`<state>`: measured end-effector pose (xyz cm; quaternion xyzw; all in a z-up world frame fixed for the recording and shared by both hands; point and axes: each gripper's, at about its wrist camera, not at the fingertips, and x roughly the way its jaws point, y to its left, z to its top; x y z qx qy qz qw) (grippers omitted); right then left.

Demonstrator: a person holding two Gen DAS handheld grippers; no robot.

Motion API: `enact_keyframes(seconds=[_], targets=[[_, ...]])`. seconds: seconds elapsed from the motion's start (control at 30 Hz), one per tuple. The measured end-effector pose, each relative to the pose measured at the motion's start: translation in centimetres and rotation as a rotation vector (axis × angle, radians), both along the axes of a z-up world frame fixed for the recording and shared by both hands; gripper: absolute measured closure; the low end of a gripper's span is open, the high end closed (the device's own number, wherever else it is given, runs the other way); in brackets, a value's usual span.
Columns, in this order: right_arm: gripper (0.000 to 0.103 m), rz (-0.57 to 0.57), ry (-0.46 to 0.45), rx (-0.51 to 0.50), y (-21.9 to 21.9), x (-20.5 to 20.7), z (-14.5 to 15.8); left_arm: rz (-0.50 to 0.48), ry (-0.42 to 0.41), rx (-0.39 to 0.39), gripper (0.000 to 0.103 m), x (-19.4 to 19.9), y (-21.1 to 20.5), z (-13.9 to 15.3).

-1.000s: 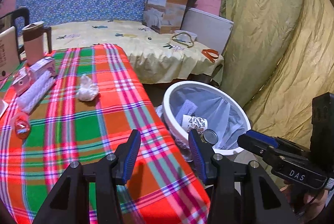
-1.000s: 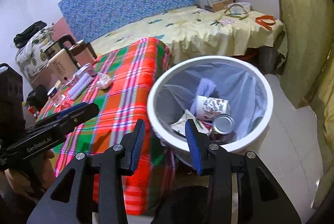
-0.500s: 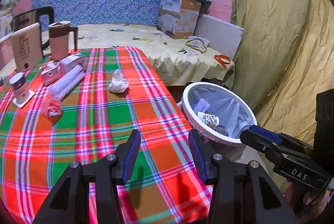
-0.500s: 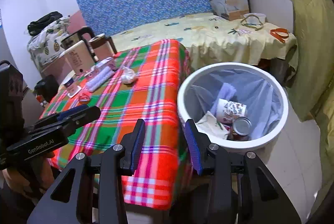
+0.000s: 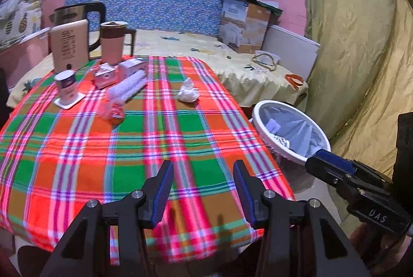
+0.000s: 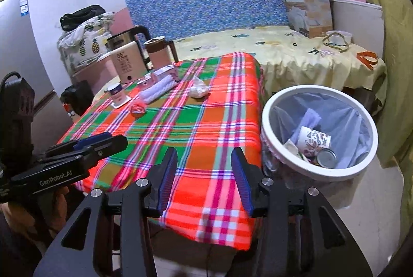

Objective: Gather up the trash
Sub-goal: 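Move both tools back over the table toward the yogurt cup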

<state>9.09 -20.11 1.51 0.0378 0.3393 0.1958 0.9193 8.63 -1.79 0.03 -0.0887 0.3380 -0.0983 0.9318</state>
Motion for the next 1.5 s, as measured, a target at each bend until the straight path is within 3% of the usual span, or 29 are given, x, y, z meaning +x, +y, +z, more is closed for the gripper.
enact_keyframes(seconds=[0.57,0.97,1.5], targets=[[0.053,0.094,-0.041,-0.039,3.0,-0.9,0.0,0.058,-0.004,0.039,0.055,-2.6,2.6,-0.3],[0.053,0.104,0.019,-0.018,4.3,2.4,0.0,0.123,0.021,0.046,0.055,0.5,6.4,-1.1],[0.053,0.152,0.095,0.003,9.3,8.3,-0.6,0.269,0.032,0.059,0.055,7.4,15.8,-1.4]])
